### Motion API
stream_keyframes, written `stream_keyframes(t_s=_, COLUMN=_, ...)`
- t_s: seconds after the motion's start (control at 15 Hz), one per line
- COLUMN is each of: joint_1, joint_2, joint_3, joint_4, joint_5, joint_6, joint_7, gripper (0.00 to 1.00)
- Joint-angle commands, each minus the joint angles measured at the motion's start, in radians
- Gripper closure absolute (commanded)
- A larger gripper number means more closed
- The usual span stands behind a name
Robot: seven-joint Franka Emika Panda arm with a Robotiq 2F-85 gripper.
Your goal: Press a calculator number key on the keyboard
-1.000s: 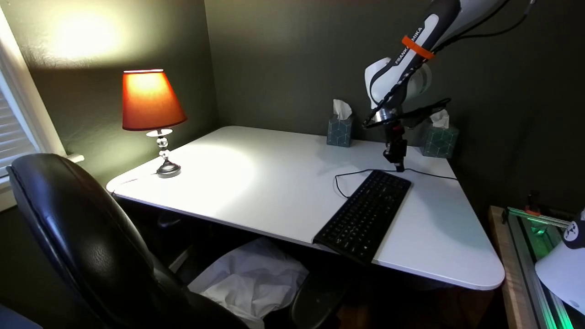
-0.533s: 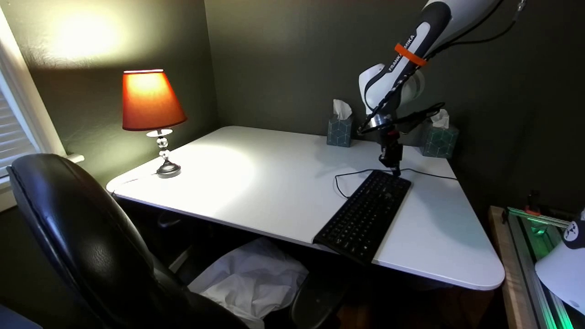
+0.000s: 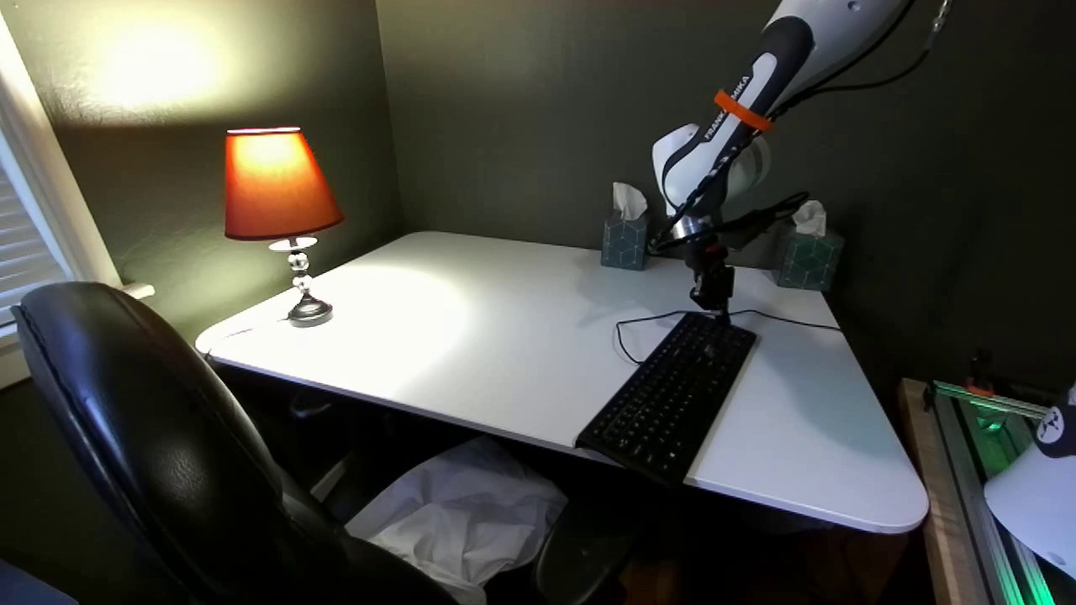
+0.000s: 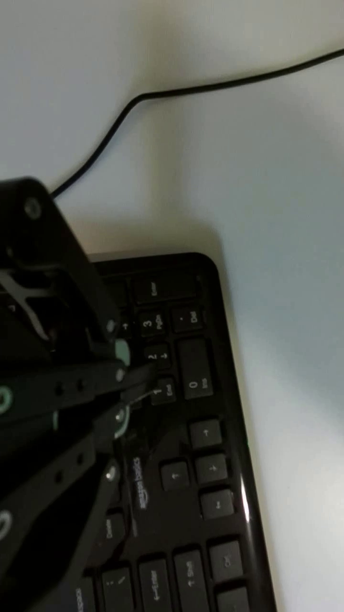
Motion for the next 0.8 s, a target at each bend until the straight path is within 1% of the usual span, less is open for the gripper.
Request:
stream_keyframes(t_s=0.0, joint_1=0.007, joint_2=0.036, joint_3=-0.002, joint_4=0.034, joint_5=-0.021, joint_6=-0.018, joint_7=0.03, gripper=1.0)
stream_keyframes(t_s=0.73, joint_1=0.002, joint_2=0.08, joint_3=-0.001, joint_4=0.065, joint_5=-0.018, joint_6=-0.026, joint_7=0.021, gripper=1.0)
